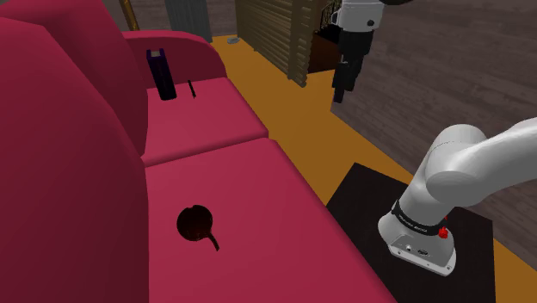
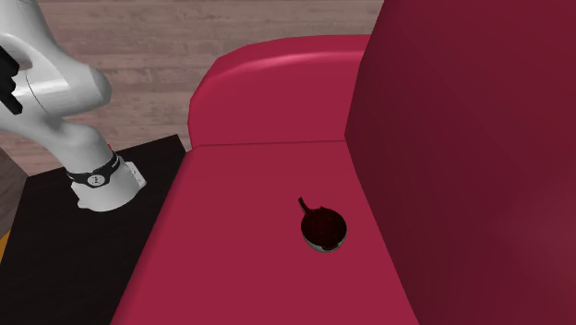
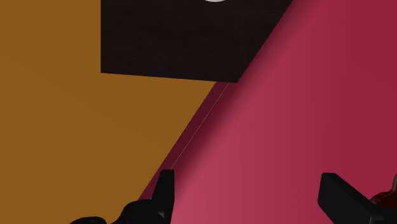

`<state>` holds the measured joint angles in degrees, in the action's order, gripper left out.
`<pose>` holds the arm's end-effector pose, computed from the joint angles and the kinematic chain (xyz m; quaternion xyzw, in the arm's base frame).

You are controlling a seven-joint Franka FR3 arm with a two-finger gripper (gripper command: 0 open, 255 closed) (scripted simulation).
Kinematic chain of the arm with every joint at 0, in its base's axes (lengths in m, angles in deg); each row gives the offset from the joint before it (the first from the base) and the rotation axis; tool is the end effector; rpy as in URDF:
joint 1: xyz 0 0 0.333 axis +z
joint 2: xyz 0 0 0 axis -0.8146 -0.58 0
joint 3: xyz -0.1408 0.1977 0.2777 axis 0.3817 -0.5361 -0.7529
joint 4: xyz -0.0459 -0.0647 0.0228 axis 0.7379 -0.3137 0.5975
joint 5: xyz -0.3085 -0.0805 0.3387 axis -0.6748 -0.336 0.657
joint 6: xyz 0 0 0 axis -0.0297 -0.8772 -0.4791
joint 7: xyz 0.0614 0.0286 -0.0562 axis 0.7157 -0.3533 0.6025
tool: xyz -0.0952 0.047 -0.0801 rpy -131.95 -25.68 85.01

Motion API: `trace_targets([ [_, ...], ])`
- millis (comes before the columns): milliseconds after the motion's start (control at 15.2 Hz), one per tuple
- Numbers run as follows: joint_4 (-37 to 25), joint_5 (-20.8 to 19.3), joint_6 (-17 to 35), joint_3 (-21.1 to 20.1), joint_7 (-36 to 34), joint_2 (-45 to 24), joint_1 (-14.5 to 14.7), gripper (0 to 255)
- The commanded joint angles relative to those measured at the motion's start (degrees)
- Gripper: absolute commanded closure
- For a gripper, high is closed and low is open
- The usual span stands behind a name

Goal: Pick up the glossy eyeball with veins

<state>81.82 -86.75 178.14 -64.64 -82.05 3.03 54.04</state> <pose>0.3448 -0.0041 0.5785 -0.9992 -0.0262 0.0236 0.0164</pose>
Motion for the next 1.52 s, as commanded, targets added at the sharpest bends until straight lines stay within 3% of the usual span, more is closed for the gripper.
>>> trace_targets([
  [0,0.0,0.0,0.0,0.0,0.0,0.0,0.0,0],
  [726,8.15,8.83,16.4,-12.76,-14.49,-5.02,4.34,0],
  [1122,8.32,11.8,26.45,-20.26,-22.47,-12.82,5.89,0],
  [1452,6.07,11.62,34.72,-26.67,-29.91,-21.68,5.91,0],
])
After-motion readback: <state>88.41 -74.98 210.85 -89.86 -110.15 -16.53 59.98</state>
